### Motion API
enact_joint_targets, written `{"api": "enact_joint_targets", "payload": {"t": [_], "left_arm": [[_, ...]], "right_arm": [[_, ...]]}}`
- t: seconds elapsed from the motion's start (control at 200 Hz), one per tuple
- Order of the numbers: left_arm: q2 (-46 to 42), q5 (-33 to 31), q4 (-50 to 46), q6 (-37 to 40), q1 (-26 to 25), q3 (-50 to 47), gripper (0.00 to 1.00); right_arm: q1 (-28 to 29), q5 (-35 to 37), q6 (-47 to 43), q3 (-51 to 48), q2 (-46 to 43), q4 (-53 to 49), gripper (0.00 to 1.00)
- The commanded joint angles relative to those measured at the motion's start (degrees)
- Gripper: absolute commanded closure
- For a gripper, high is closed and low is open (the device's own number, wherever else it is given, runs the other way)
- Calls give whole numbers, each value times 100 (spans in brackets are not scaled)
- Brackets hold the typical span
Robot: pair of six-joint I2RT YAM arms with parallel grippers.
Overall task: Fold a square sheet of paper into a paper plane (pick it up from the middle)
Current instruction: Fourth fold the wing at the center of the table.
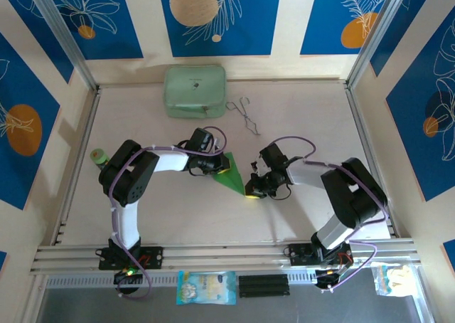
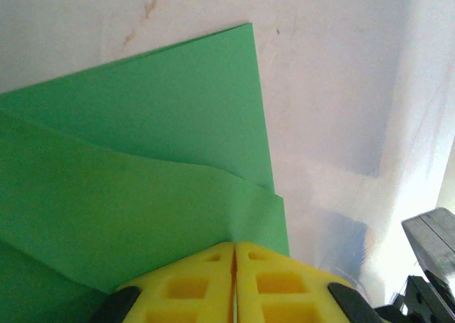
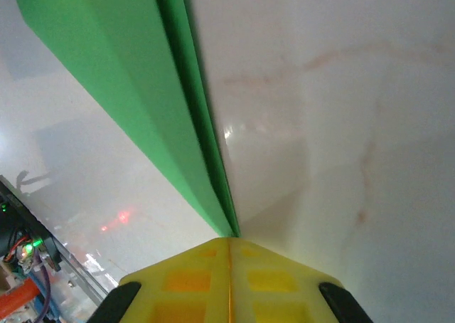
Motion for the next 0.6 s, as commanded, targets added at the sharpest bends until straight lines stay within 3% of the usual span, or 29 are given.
{"api": "enact_joint_targets", "payload": {"t": [0.0, 0.1, 0.37, 0.59], "left_arm": [[331, -436, -636, 133, 31, -87, 89], [345, -435, -638, 121, 25, -69, 89], [365, -435, -664, 102, 30, -49, 89], [356, -497, -734, 81, 30, -62, 89]], "right_arm": [[63, 134, 135, 9, -679, -285, 92], [122, 187, 157, 232, -786, -104, 91], [383, 330, 66, 1160, 422, 1, 93], [357, 483, 61, 1194, 897, 103, 95]]}}
